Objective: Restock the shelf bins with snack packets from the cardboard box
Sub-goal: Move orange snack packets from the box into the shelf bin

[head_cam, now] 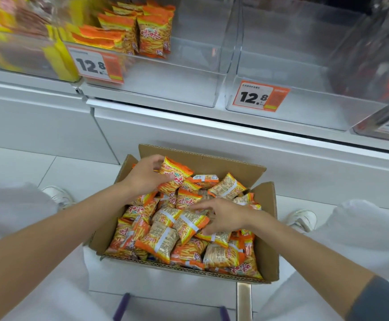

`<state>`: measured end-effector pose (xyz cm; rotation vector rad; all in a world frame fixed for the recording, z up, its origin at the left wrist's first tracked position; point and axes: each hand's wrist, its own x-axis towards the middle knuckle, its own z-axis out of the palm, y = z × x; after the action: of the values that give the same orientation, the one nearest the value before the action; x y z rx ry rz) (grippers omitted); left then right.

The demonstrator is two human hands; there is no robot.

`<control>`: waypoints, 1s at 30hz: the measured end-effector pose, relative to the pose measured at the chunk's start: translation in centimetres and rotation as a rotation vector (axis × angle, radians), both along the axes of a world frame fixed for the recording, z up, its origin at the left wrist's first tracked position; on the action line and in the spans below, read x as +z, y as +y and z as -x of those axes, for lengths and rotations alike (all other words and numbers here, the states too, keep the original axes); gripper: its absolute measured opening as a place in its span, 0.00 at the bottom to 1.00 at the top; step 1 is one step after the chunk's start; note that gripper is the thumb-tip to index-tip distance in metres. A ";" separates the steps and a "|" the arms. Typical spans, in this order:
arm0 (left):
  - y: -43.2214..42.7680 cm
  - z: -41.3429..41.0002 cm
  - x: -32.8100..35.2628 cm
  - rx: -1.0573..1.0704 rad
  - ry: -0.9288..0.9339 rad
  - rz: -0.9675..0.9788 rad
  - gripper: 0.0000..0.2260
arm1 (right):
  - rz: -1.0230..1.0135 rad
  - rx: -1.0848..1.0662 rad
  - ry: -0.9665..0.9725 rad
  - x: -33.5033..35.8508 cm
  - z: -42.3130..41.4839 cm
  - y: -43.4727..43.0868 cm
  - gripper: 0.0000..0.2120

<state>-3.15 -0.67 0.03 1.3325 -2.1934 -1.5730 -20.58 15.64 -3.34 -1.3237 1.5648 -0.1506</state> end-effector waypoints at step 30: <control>-0.2 4.7 2.4 0.002 0.325 -0.169 0.35 | 0.473 -0.802 -0.288 7.4 2.6 -5.0 0.34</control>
<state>-7.81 -0.91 2.47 1.0264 -1.9015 -1.8575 -23.18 10.65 4.01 -0.8738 1.7792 -1.2135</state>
